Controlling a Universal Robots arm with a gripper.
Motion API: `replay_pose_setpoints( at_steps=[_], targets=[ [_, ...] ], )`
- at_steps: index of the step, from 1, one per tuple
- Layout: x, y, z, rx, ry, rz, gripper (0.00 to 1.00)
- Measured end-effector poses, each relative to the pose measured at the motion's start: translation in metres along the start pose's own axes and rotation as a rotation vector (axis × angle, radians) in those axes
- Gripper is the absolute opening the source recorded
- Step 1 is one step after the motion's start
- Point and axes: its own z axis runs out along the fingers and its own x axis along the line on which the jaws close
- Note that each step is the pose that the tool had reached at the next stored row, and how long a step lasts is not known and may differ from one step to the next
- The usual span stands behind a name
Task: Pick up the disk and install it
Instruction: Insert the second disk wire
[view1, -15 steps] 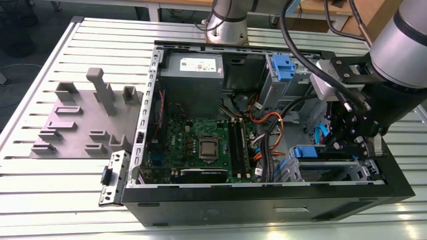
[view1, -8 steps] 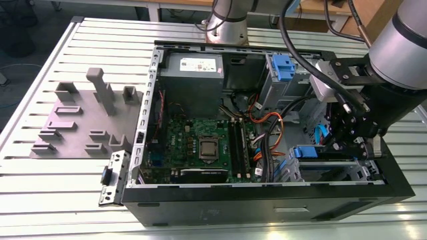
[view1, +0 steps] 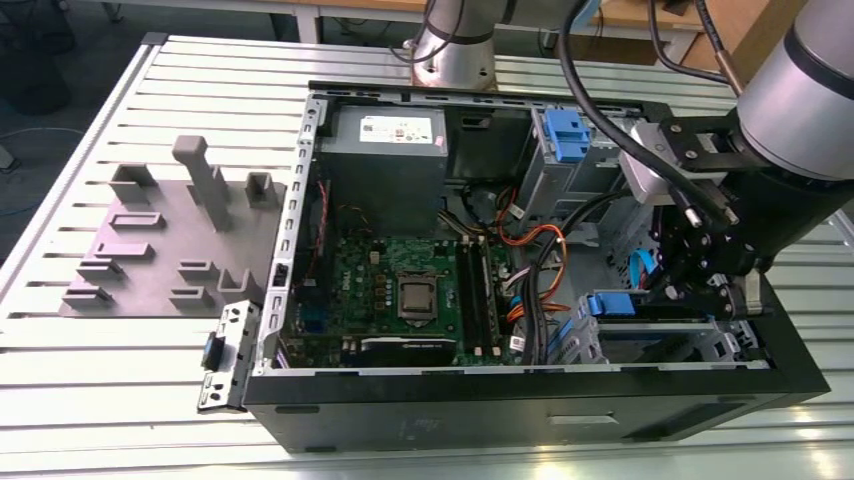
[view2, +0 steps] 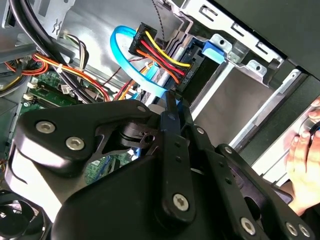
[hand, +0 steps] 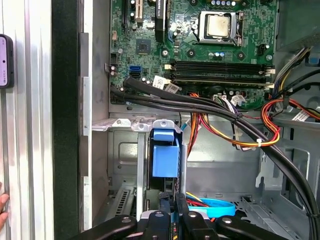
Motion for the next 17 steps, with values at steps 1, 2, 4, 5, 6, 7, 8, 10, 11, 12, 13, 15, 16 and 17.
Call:
replay_pose_setpoints(
  at_steps=[1,2,4,5,6,7,8,10,11,12,13,15,16,17],
  targets=[
    [0.0000,0.0000,0.0001,0.0000,-0.0001,0.000,0.16],
    [0.0000,-0.0001,0.0001,0.0000,0.0000,0.000,0.16],
    [0.0001,-0.0002,0.0004,0.0000,-0.0001,0.000,0.16],
    [0.0000,-0.0002,0.0007,0.0000,-0.0002,0.000,0.16],
    [0.0001,-0.0003,0.0008,0.0000,0.0000,0.000,0.16],
    [0.0001,-0.0003,0.0010,0.0000,-0.0001,0.000,0.16],
    [0.0001,-0.0003,0.0013,0.0000,-0.0003,0.000,0.16],
    [0.0001,-0.0004,0.0016,0.0000,-0.0008,0.000,0.16],
    [0.0001,-0.0005,0.0018,0.0000,-0.0015,0.000,0.16],
    [0.0001,-0.0005,0.0018,0.0000,-0.0022,0.000,0.16],
    [0.0001,-0.0005,0.0019,0.0000,-0.0026,0.000,0.16],
    [0.0001,-0.0005,0.0016,0.0000,-0.0031,0.000,0.16],
    [0.0001,-0.0005,0.0010,0.0000,-0.0034,0.000,0.16],
    [0.0001,-0.0006,0.0001,0.0000,-0.0035,0.000,0.16]
  ],
)
